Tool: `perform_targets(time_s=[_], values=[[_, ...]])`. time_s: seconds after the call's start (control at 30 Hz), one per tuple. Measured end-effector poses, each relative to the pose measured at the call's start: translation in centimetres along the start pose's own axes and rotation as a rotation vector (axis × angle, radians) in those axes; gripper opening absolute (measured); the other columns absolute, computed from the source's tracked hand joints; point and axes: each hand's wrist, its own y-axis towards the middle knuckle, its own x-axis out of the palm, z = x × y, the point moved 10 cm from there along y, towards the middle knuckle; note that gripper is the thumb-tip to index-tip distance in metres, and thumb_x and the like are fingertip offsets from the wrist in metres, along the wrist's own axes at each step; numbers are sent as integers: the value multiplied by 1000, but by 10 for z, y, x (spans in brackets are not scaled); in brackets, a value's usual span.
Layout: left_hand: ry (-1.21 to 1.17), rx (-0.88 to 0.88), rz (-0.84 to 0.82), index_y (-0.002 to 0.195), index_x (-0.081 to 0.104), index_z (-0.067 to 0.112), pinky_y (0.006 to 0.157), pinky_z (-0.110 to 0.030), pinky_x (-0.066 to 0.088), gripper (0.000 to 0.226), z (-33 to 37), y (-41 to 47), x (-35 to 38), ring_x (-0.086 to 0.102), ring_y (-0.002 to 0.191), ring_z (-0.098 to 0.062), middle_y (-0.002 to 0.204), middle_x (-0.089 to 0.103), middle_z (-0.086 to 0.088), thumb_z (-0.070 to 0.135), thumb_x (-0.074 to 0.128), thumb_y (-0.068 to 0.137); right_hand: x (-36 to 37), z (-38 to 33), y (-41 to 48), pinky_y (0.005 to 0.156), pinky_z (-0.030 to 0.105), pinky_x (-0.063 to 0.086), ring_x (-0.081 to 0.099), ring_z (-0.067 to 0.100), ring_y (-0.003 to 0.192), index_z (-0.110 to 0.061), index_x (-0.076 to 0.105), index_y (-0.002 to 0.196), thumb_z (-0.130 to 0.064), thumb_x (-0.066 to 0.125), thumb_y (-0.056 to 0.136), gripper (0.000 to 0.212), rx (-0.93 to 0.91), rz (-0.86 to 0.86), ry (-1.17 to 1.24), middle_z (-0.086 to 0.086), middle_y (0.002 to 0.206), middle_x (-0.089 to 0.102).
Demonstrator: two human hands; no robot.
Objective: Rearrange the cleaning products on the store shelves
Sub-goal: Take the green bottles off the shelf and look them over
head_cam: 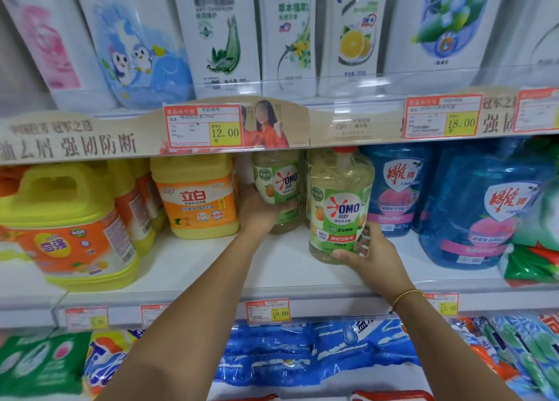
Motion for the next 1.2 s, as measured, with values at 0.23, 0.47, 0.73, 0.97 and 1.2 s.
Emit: perform_targets(time_s=[0.23,0.47,0.73,0.97,1.2], values=[[-140,-130,-73,97,61,29,80,-41,58,53,7,-33,-27,68,91,-20,102,72,2,34,92,54,0,-11,-8,83,17,40,54,7,98,-18,44,131,-24,80,74,67,-16,-59,5,-3,119,62],[-174,-294,-392,111,65,15,74,-38,57,61,30,-97,-46,70,91,-24,101,74,-3,34,88,58,-9,-18,-18,83,21,37,54,19,107,-11,45,133,-23,77,77,66,74,-54,-72,1,119,59],[-270,-380,-637,113,62,10,78,-38,57,54,15,-225,-40,70,94,-23,101,74,-5,28,77,64,-17,-77,-96,90,31,51,61,10,102,-25,60,116,-53,62,76,49,54,-231,171,-5,114,64],[-123,-45,-511,107,58,26,63,-9,50,64,31,-265,-40,67,82,5,94,72,13,8,90,56,-6,-104,-160,91,38,53,65,11,106,-31,56,122,-45,85,56,73,-28,-408,300,-4,113,69],[-56,283,-291,112,47,44,71,-7,47,86,59,-270,-58,58,99,9,110,62,18,7,92,48,-29,-127,-191,81,9,47,59,-6,105,-39,45,122,-4,86,62,80,-278,-201,151,-21,110,64]])
